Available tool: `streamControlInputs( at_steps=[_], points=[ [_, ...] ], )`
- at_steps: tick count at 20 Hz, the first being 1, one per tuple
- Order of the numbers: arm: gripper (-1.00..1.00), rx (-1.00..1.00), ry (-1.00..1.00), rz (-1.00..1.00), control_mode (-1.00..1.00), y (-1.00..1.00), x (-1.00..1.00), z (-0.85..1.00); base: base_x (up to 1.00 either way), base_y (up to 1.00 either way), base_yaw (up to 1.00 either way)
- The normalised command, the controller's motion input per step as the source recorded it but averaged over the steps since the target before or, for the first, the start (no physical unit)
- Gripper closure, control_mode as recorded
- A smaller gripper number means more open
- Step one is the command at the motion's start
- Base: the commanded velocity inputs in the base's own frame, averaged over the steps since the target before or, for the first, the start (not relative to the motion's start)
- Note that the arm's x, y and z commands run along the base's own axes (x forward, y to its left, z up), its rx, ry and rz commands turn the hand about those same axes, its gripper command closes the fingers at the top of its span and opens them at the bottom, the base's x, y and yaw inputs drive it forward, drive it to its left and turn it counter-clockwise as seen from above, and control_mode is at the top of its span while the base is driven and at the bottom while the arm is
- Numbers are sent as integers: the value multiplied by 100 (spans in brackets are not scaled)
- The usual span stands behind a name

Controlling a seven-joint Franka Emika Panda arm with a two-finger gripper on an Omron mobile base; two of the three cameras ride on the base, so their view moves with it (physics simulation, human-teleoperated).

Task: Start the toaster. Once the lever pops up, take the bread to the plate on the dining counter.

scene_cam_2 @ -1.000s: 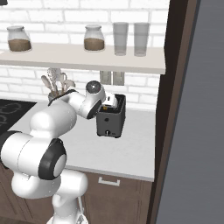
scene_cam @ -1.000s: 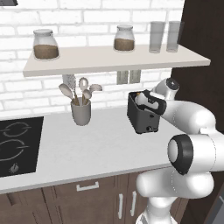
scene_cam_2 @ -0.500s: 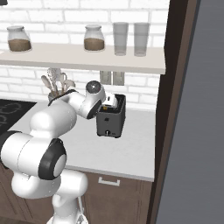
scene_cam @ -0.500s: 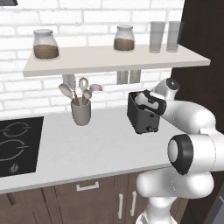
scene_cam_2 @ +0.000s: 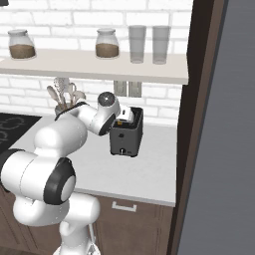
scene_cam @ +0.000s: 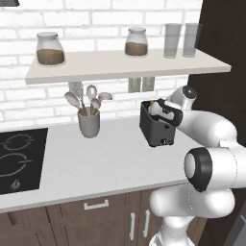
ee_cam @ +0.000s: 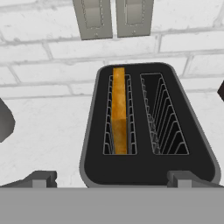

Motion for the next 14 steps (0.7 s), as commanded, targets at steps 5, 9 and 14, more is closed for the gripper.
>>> streamControlInputs(
  at_steps=[5,9,14],
  points=[
    [-100,0,0,0,-100,0,0,0,0,0,0],
    [-100,0,0,0,-100,0,0,0,0,0,0],
    [-100,0,0,0,-100,0,0,0,0,0,0]
  ],
)
